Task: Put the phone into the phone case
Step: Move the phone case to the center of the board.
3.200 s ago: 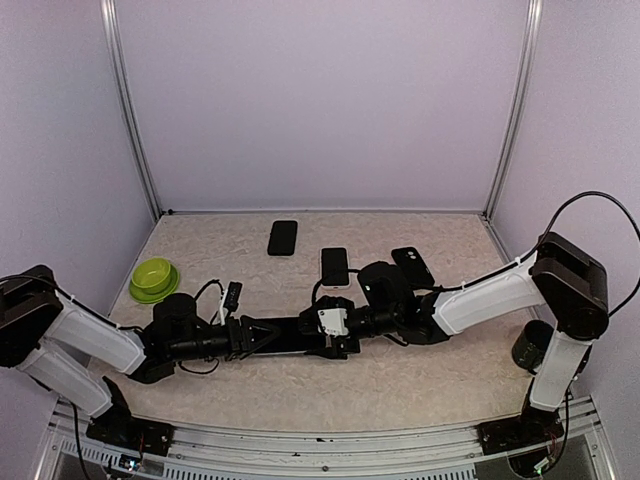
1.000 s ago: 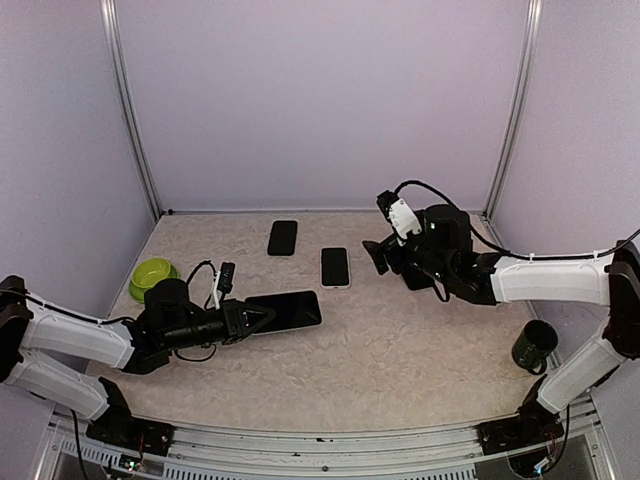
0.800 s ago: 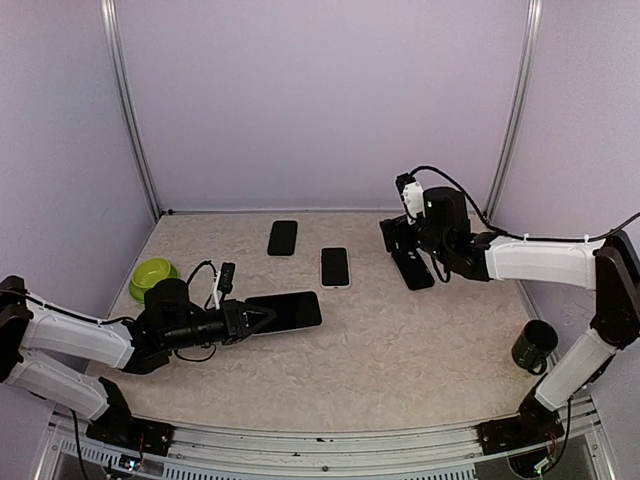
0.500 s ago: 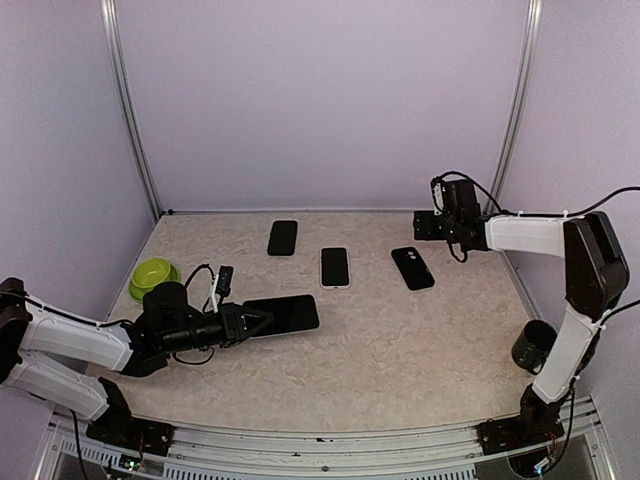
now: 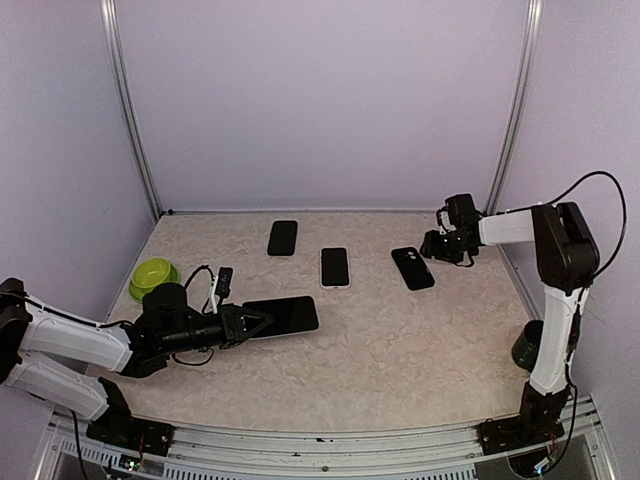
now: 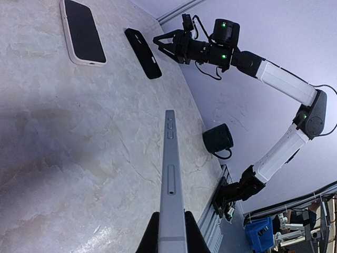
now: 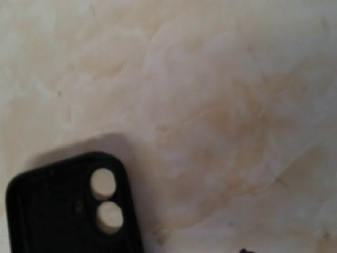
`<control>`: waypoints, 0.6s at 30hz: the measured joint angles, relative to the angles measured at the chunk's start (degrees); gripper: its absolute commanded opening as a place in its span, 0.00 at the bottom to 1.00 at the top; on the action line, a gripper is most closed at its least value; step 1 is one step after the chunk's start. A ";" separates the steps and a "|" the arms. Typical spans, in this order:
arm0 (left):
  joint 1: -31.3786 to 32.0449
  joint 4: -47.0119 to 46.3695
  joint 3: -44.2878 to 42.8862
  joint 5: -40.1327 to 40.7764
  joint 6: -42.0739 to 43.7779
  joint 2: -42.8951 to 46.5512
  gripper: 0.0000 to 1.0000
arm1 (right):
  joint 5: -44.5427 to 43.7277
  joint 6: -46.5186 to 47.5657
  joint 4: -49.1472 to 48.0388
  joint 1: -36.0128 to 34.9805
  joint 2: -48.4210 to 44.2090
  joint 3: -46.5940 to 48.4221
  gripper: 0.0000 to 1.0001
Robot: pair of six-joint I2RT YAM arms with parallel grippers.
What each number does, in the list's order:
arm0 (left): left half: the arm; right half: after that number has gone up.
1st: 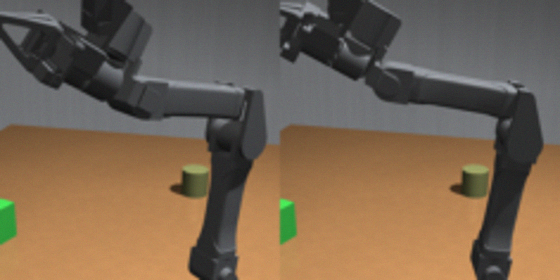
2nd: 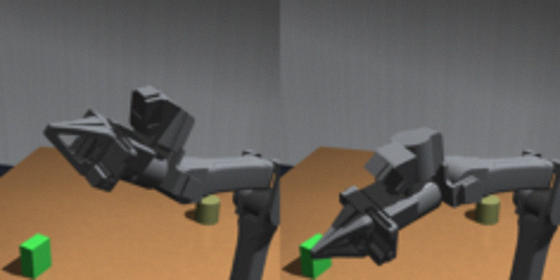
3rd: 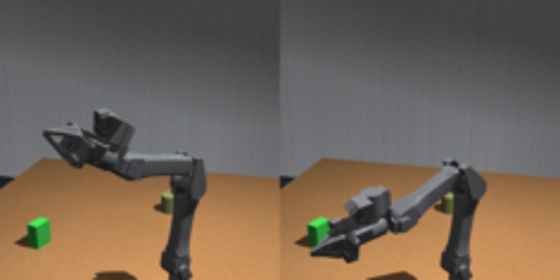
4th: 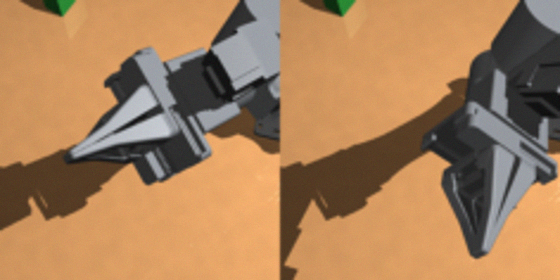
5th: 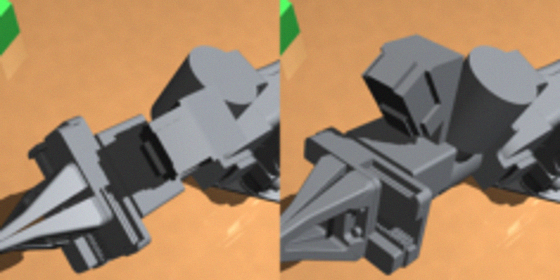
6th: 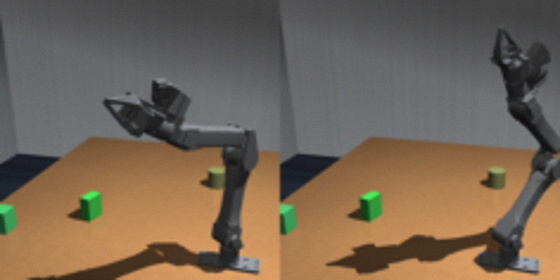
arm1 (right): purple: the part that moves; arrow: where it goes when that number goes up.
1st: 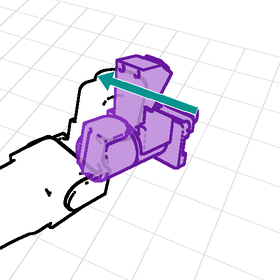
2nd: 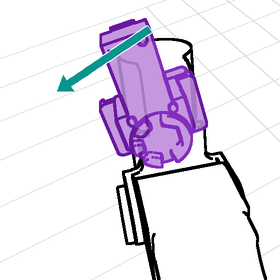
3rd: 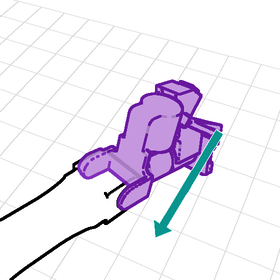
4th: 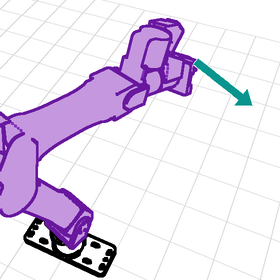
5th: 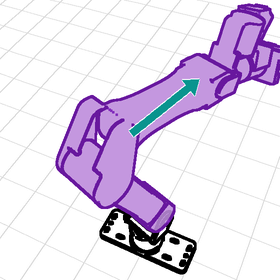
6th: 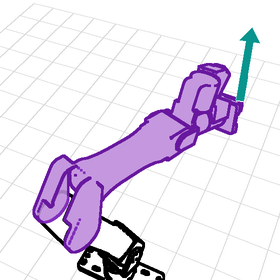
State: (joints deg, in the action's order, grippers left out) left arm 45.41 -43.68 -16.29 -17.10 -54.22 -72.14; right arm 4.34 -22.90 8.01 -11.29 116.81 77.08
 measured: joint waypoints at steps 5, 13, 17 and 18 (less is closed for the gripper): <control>0.00 -0.11 0.00 -0.02 -0.17 -0.28 0.00 | 1.03 0.83 1.90 0.00 2.54 2.60 0.45; 0.00 -0.94 0.00 -0.26 -1.07 -2.40 0.00 | 1.05 2.27 3.45 -0.04 5.92 5.44 0.33; 0.00 -0.94 0.00 -0.28 -1.11 -2.86 0.00 | 1.01 2.67 3.98 -0.42 5.97 5.81 0.27; 0.00 -0.94 0.00 -0.28 -1.11 -2.91 0.00 | 0.81 2.78 4.13 -0.55 5.97 5.81 0.24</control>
State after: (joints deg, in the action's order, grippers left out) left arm 45.41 -44.62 -16.29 -17.39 -55.33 -75.05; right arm 5.15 -20.12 12.14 -11.84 122.78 82.89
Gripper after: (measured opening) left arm 0.073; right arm 0.299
